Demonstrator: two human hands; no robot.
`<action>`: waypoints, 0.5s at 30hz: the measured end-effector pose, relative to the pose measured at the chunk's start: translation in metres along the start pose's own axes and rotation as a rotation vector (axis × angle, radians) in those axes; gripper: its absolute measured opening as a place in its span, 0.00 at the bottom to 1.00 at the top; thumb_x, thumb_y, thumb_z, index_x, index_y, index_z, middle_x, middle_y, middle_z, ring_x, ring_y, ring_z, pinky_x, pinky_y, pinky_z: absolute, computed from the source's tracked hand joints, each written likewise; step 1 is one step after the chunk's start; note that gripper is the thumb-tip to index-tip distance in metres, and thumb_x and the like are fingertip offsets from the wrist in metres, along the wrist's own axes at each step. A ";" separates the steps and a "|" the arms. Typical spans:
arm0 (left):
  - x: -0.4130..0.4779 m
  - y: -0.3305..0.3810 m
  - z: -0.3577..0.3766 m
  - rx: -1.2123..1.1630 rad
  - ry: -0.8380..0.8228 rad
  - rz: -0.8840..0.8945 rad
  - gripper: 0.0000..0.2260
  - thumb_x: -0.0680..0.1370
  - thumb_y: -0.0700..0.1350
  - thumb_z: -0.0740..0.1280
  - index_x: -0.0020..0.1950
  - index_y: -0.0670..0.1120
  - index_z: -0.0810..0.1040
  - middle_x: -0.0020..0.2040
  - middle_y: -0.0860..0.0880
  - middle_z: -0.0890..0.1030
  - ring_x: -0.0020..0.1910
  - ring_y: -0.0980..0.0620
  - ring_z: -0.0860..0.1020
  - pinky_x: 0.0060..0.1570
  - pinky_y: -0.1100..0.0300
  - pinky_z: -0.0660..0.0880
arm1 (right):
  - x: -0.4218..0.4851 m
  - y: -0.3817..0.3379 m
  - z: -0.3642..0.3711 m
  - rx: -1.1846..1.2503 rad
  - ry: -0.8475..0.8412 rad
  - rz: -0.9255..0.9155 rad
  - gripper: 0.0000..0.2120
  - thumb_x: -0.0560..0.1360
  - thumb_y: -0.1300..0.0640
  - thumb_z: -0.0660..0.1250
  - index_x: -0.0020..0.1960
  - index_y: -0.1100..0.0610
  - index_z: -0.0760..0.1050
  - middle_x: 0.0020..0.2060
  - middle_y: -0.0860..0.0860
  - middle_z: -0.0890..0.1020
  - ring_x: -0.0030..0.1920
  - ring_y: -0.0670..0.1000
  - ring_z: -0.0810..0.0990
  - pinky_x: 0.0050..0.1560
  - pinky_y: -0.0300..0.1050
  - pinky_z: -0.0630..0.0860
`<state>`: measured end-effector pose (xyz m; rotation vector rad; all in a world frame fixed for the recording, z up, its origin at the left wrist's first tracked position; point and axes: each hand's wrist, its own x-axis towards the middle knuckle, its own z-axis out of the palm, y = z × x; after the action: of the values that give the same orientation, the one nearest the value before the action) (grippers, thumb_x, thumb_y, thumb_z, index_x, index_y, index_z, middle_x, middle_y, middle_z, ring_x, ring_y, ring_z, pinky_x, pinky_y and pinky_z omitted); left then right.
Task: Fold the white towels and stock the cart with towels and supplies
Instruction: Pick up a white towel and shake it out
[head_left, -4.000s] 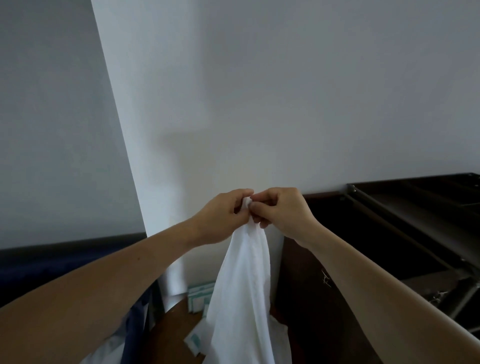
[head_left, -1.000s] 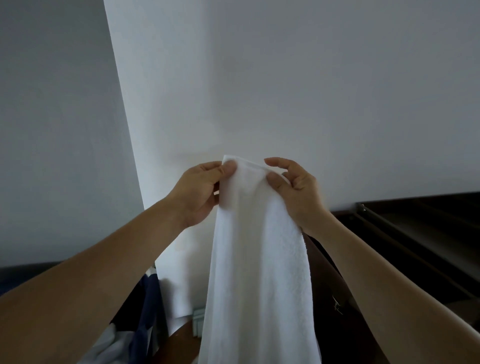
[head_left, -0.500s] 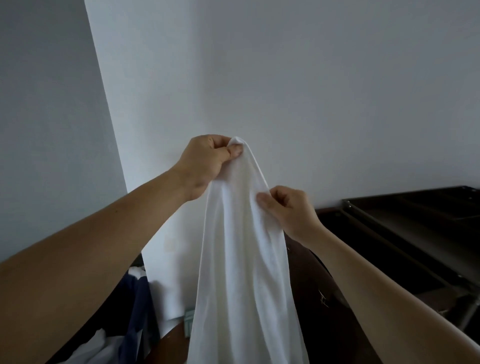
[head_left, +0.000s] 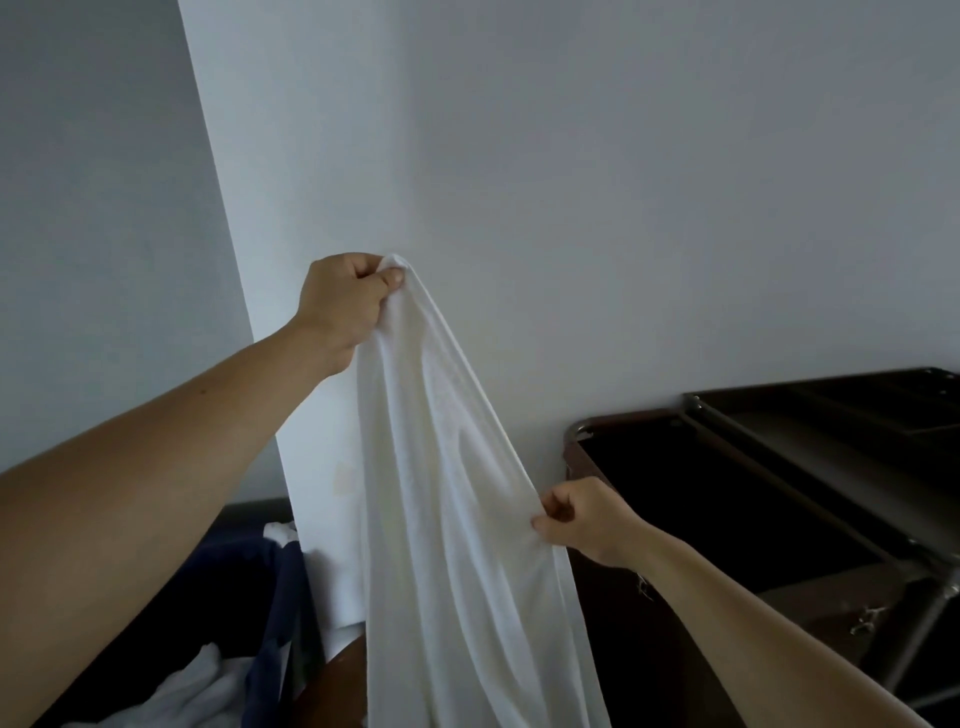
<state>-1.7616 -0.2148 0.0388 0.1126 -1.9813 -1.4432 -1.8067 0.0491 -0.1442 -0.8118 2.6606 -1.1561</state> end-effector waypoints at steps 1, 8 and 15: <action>0.001 0.001 -0.001 0.000 0.008 0.005 0.06 0.78 0.41 0.70 0.41 0.48 0.83 0.44 0.46 0.82 0.44 0.50 0.79 0.59 0.46 0.78 | -0.001 0.006 0.006 0.001 -0.004 0.011 0.11 0.76 0.55 0.72 0.36 0.48 0.76 0.32 0.45 0.79 0.33 0.40 0.76 0.35 0.29 0.70; 0.000 0.009 -0.002 0.045 -0.001 0.039 0.07 0.78 0.42 0.70 0.42 0.51 0.82 0.42 0.51 0.82 0.43 0.52 0.80 0.56 0.53 0.78 | -0.006 0.028 0.021 0.106 0.137 0.052 0.11 0.74 0.60 0.74 0.37 0.53 0.73 0.32 0.46 0.76 0.33 0.45 0.74 0.35 0.33 0.70; 0.002 0.017 -0.012 0.037 0.006 0.060 0.07 0.78 0.42 0.70 0.42 0.52 0.83 0.43 0.50 0.83 0.44 0.51 0.80 0.57 0.50 0.79 | -0.014 0.034 0.026 0.257 0.168 0.053 0.10 0.71 0.58 0.77 0.40 0.54 0.76 0.34 0.46 0.80 0.35 0.46 0.78 0.40 0.39 0.75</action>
<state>-1.7513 -0.2196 0.0563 0.0733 -1.9898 -1.3670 -1.8012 0.0591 -0.1876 -0.6212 2.5644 -1.5736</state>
